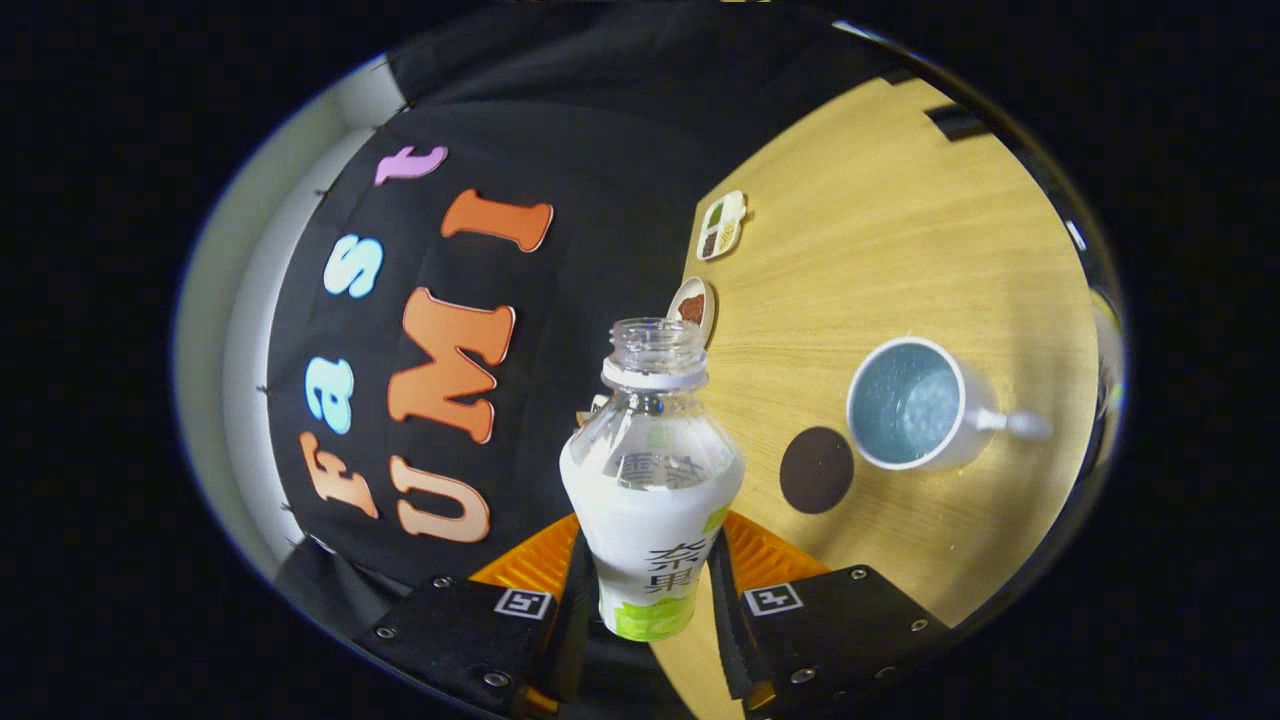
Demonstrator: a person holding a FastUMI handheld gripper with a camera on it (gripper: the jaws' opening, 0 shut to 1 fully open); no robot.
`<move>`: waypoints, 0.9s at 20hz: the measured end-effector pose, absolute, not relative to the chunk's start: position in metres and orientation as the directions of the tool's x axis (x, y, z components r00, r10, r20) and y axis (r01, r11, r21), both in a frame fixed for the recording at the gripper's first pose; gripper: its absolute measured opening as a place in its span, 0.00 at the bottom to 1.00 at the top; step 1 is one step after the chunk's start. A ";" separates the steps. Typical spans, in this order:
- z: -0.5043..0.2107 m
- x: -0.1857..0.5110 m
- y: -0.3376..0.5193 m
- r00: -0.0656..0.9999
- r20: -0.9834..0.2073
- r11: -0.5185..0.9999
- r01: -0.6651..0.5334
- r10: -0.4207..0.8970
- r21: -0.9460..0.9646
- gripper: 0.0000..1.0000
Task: Take the bottle from table, then pour the juice into the cup, finally place the bottle on the coaster
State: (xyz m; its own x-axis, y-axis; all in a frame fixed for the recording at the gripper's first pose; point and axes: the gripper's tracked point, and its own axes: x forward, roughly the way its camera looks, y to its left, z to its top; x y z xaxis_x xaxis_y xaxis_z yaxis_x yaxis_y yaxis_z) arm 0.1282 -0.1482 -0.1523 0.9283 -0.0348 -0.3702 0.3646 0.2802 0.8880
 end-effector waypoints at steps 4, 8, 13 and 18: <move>-0.151 0.128 -0.172 0.903 -0.408 0.560 0.409 -0.135 0.720 0.55; -0.152 0.130 -0.186 0.876 -0.435 0.706 0.443 -0.209 0.553 0.55; -0.134 0.150 -0.185 0.900 -0.341 0.841 0.393 -0.270 0.371 0.55; -0.139 0.180 -0.169 0.895 -0.337 0.930 0.349 -0.293 0.117 0.55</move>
